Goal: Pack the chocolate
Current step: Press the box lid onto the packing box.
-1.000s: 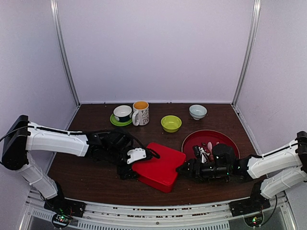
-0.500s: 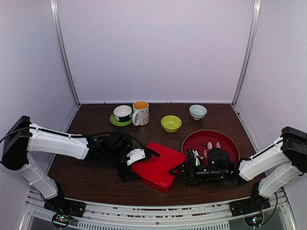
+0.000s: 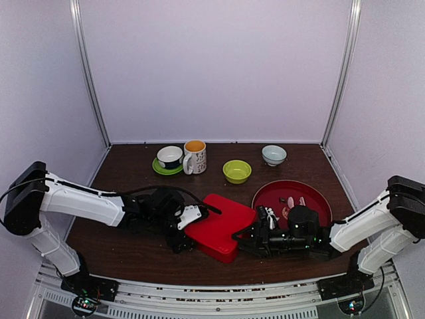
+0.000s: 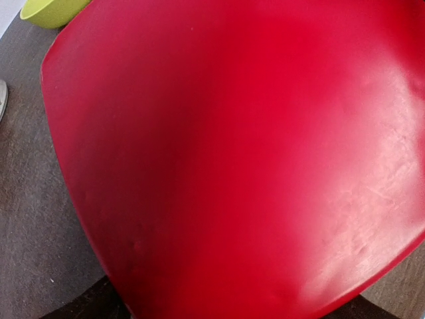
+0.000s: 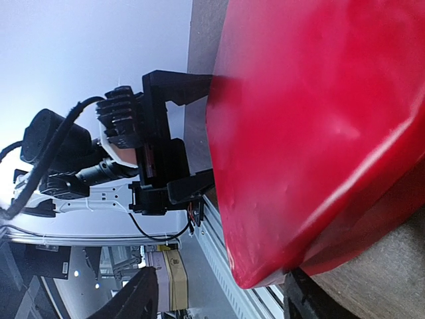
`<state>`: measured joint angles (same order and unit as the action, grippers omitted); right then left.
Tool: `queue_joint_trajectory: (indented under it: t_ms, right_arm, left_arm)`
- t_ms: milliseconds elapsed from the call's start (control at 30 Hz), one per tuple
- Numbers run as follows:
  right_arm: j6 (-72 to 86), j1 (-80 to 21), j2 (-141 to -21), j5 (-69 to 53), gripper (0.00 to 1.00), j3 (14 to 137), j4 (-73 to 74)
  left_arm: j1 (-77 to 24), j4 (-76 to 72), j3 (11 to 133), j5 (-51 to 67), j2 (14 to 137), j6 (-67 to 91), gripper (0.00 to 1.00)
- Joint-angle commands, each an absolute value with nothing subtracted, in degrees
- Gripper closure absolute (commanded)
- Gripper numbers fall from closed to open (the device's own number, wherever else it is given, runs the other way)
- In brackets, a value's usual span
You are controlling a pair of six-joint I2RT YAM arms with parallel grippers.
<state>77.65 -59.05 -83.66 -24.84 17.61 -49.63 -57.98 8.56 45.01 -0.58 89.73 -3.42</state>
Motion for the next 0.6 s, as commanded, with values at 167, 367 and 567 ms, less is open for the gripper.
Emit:
queue_joint_trajectory:
  t_ms: [167, 367, 567]
  right_arm:
    - [76.0, -59.8, -90.0, -23.3, 0.38, 17.8, -71.0]
    - [75.0, -59.8, -96.1, -21.5, 0.39, 18.1, -78.6]
    - [72.8, -59.6, -96.2, -20.5, 0.39, 16.6, -77.0]
  left_arm:
    - [-61.4, -5.8, 42.6, -4.7, 90.3, 3.6, 0.04]
    - [-62.2, -5.8, 43.2, -4.7, 91.8, 3.3, 0.05]
    - [-62.9, -4.1, 43.0, -5.9, 91.0, 3.4, 0.05]
